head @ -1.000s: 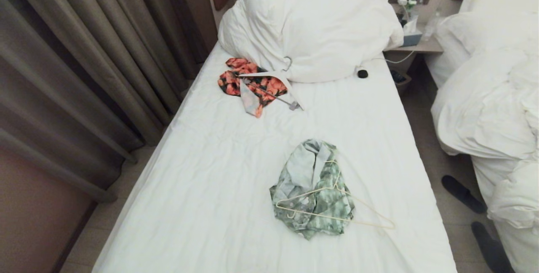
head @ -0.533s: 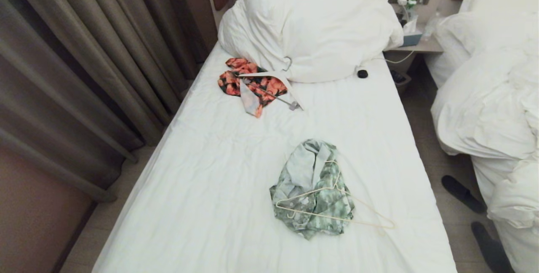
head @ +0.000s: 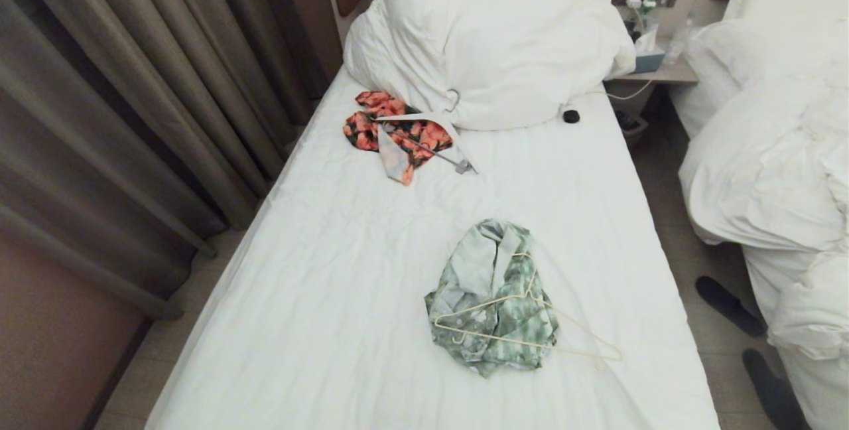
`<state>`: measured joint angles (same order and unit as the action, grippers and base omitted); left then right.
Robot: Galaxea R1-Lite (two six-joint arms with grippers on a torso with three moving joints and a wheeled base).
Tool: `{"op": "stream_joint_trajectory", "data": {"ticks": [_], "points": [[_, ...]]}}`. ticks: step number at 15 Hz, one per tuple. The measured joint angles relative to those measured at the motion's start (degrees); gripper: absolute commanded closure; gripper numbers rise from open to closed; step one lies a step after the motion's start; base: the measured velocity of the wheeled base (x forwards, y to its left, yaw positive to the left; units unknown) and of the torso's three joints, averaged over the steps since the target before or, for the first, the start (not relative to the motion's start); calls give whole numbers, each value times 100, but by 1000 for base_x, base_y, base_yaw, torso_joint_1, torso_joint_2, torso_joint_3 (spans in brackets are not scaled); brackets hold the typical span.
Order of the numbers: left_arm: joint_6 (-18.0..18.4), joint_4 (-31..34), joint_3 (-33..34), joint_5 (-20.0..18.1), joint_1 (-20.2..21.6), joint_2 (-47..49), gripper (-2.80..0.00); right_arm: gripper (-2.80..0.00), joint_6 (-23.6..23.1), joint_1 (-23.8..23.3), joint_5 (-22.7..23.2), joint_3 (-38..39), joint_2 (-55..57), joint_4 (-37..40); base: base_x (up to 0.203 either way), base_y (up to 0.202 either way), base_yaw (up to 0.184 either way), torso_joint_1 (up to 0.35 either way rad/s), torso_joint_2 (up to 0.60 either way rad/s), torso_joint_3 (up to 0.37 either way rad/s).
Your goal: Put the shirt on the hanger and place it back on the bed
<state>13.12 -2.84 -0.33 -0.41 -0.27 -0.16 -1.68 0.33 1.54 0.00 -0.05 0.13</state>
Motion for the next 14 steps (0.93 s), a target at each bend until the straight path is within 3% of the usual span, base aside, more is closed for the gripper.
{"op": "stream_joint_trajectory", "data": {"ticks": [14], "points": [[-2,-2,-2,-2,0,5,0,0,6,0,-11,0,5,2,0,0,0,0,0,0]]}}
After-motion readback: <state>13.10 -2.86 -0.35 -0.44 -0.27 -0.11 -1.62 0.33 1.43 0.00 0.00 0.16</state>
